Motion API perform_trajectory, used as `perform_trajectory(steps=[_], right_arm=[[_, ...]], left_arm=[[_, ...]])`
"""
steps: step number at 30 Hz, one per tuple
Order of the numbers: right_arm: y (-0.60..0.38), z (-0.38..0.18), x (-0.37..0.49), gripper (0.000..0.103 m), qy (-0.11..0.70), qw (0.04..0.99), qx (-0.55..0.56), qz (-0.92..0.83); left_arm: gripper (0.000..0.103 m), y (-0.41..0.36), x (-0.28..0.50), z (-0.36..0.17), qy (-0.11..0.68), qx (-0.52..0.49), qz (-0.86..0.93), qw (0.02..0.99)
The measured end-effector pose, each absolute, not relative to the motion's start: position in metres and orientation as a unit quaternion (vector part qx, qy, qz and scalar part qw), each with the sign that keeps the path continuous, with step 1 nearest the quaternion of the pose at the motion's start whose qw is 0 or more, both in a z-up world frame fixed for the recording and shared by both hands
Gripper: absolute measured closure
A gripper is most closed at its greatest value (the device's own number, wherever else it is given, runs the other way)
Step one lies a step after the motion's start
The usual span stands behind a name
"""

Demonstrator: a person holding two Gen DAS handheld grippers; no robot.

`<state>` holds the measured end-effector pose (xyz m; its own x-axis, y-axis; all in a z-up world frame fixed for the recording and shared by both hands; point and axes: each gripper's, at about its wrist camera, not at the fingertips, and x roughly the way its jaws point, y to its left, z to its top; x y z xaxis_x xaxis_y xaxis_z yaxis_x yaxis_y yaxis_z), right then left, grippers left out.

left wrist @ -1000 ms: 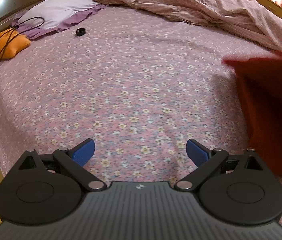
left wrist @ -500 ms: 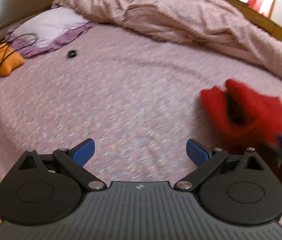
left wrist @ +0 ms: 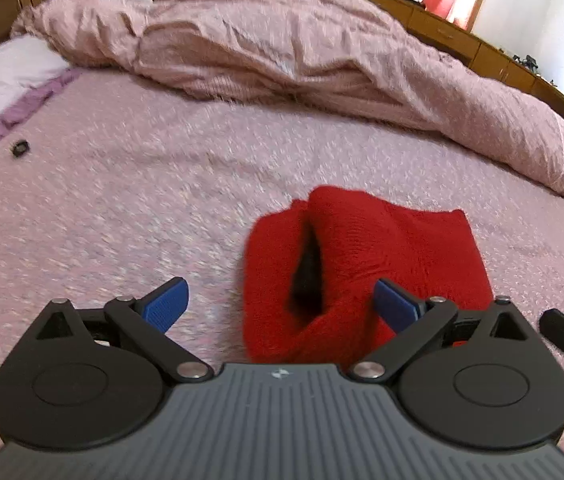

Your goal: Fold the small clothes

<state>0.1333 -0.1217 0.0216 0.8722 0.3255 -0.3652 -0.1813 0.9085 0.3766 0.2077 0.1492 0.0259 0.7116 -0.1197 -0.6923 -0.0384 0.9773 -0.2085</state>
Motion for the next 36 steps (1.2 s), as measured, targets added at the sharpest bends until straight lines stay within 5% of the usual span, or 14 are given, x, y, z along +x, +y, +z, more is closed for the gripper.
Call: perform_trajectory(steps=[4, 17, 25, 31, 36], right_arm=[[-0.153, 0.005, 0.152, 0.021, 0.242, 0.936, 0.233, 0.105], [-0.175, -0.077, 0.192, 0.014, 0.345, 0.837, 0.398, 0.15], [-0.158, -0.081, 0.21, 0.011, 0.358, 0.825, 0.386, 0.207], [-0.159, -0.066, 0.21, 0.036, 0.348, 0.827, 0.379, 0.227], [-0.164, -0.045, 0.201, 0.041, 0.322, 0.829, 0.389, 0.241]], left_arm=[[0.0, 0.148, 0.222, 0.0, 0.404, -0.117, -0.018, 0.907], [0.0, 0.184, 0.23, -0.06, 0.442, -0.27, -0.093, 0.851], [0.007, 0.178, 0.233, -0.072, 0.439, -0.298, -0.169, 0.83], [0.017, 0.169, 0.228, -0.066, 0.429, -0.314, -0.195, 0.824], [0.02, 0.161, 0.221, -0.049, 0.417, -0.316, -0.209, 0.826]])
